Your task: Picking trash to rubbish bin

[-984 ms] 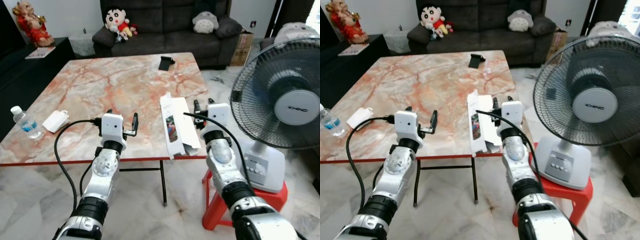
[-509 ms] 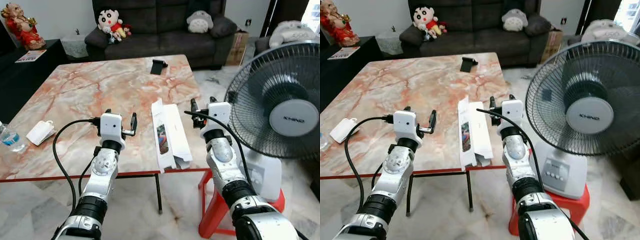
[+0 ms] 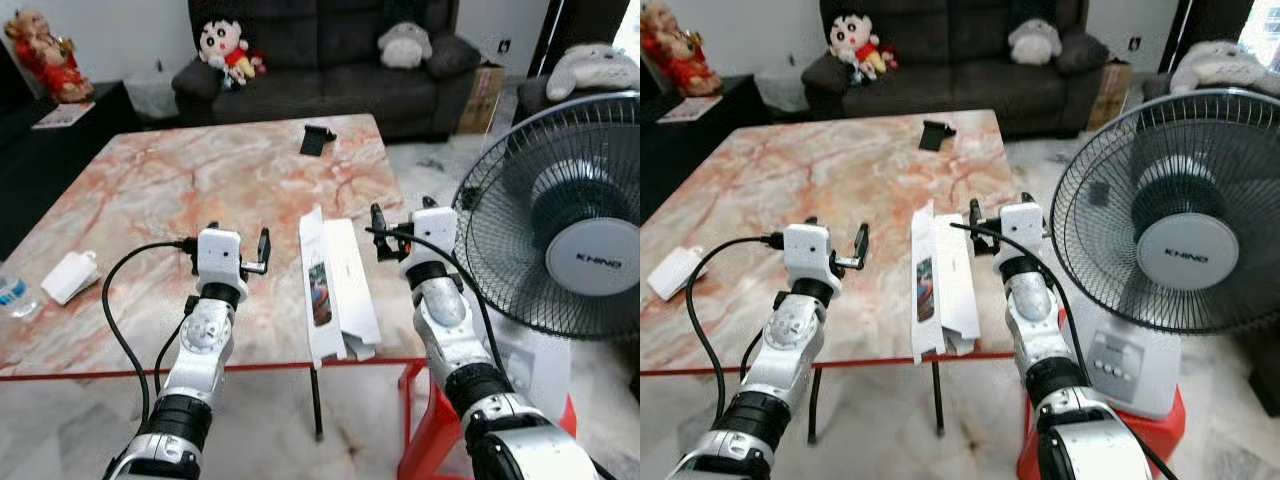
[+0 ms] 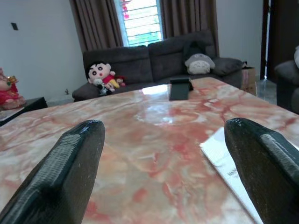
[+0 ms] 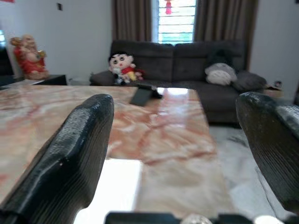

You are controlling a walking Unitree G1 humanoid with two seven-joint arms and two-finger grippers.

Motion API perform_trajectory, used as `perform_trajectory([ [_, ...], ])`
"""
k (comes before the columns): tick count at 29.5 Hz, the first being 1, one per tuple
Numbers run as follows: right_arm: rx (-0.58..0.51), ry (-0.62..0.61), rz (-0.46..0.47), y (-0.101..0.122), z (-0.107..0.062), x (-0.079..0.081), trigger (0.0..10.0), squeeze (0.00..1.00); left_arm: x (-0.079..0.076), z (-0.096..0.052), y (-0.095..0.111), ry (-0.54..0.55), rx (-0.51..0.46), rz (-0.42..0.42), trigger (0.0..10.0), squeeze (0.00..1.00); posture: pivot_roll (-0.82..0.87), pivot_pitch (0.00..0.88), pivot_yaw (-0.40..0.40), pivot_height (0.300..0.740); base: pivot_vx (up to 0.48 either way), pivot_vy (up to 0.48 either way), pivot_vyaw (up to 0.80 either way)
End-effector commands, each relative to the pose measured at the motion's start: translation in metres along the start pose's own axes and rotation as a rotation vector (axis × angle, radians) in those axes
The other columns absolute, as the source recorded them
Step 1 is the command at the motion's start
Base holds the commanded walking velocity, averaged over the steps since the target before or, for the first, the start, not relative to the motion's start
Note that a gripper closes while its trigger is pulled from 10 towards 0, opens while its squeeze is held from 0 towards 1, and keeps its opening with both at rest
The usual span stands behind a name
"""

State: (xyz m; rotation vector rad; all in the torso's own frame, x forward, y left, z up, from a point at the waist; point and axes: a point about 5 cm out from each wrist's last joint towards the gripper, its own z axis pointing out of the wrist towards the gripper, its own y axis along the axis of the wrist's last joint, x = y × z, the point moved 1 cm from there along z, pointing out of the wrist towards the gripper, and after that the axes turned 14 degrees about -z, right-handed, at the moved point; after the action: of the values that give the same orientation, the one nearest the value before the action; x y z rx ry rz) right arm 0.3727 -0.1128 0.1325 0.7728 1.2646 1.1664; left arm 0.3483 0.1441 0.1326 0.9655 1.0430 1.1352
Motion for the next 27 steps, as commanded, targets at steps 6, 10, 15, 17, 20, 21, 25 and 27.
perform_trajectory([
  [6, -0.011, 0.112, -0.025, 0.007, 0.003, 0.021, 10.0, 0.0, 0.009, 0.001, 0.004, 0.016, -0.005, 0.01, 10.0, 0.0, 0.04, 0.0, 0.06, 0.74, 0.106, 0.0, 0.0],
  [10, 0.005, 0.141, -0.031, 0.005, 0.002, 0.024, 10.0, 0.0, 0.007, 0.0, 0.001, 0.001, 0.022, 0.007, 10.0, 0.0, 0.04, 0.0, 0.059, 0.74, 0.0, 0.0, 0.0],
  [15, 0.026, 0.164, -0.025, 0.001, 0.001, 0.026, 10.0, 0.0, 0.003, -0.002, -0.007, -0.033, 0.07, 0.001, 10.0, 0.0, 0.04, 0.0, 0.056, 0.74, 0.0, 0.0, 0.0],
  [17, 0.042, 0.171, -0.023, -0.001, 0.0, 0.027, 10.0, 0.0, 0.001, -0.002, -0.009, -0.045, 0.081, -0.003, 10.0, 0.0, 0.04, 0.0, 0.056, 0.74, 0.0, 0.0, 0.0],
  [20, 0.079, 0.181, -0.012, -0.008, -0.004, 0.029, 10.0, 0.0, -0.003, -0.005, -0.016, -0.07, 0.125, 0.003, 10.0, 0.0, 0.04, 0.0, 0.055, 0.74, 0.0, 0.0, 0.0],
  [21, 0.082, 0.181, -0.013, -0.008, -0.004, 0.029, 10.0, 0.0, -0.004, -0.006, -0.016, -0.071, 0.129, 0.003, 10.0, 0.0, 0.04, 0.0, 0.055, 0.74, 0.0, 0.0, 0.0],
  [25, 0.135, 0.165, 0.053, -0.015, -0.006, 0.027, 10.0, 0.0, -0.008, -0.009, -0.025, -0.111, 0.191, 0.042, 10.0, 0.0, 0.04, 0.0, 0.053, 0.74, 0.0, 0.0, 0.0],
  [27, 0.176, 0.147, 0.108, -0.02, -0.007, 0.025, 10.0, 0.0, -0.013, -0.012, -0.032, -0.154, 0.242, 0.082, 10.0, 0.0, 0.04, 0.0, 0.052, 0.74, 0.0, 0.0, 0.0],
])
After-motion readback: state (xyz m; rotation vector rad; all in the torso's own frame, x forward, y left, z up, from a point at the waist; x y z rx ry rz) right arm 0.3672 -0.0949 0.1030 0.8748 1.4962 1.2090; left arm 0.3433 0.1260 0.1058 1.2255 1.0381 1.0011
